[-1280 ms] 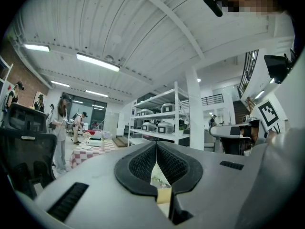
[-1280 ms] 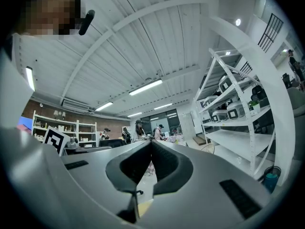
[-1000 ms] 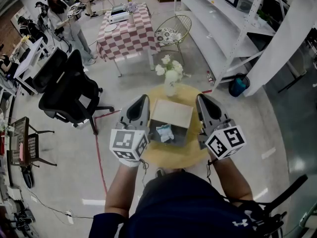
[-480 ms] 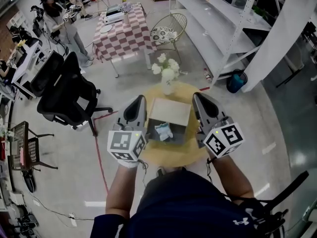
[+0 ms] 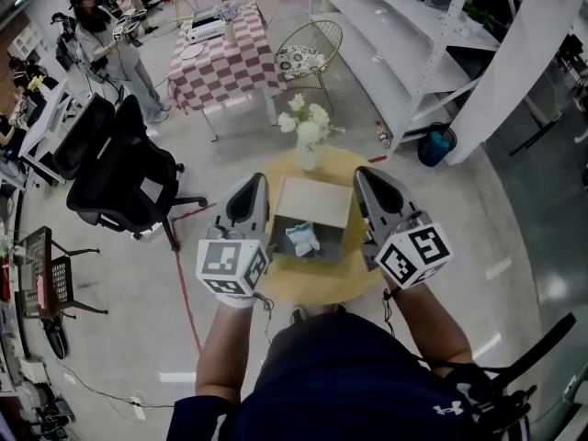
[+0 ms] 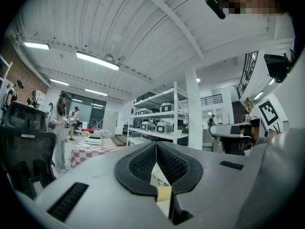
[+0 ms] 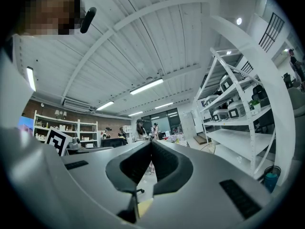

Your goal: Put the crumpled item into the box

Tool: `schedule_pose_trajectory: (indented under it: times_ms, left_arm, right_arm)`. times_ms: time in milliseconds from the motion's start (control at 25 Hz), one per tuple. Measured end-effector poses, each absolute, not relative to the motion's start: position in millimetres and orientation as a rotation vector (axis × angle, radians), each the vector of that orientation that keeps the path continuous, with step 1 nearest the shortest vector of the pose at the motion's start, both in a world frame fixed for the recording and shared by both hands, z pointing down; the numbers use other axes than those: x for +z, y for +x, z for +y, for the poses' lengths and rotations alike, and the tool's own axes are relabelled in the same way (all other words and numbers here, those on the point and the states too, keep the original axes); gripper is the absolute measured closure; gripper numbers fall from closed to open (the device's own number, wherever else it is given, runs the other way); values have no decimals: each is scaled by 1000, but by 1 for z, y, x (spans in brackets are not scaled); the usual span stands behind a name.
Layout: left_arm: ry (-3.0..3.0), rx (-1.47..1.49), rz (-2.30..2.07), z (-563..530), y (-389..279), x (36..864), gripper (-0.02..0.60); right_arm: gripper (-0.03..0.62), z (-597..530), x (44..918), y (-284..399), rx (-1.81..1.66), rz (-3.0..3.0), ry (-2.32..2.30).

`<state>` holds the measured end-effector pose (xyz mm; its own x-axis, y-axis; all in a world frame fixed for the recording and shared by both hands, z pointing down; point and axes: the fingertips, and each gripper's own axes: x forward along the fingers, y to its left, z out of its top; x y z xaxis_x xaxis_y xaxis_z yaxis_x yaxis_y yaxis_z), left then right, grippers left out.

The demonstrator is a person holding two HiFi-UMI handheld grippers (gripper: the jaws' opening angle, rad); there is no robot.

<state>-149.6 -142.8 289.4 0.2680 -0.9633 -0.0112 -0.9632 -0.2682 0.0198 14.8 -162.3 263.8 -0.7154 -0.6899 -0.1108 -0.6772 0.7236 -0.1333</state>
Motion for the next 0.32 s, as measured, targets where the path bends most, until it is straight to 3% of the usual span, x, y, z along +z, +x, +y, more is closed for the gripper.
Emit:
schedule_pose_trajectory:
  times_ms: [320]
  left_arm:
    - [2500, -38, -1892, -145, -150, 288, 563]
  right_arm:
    - [592, -164, 264, 15, -132, 2775, -1111]
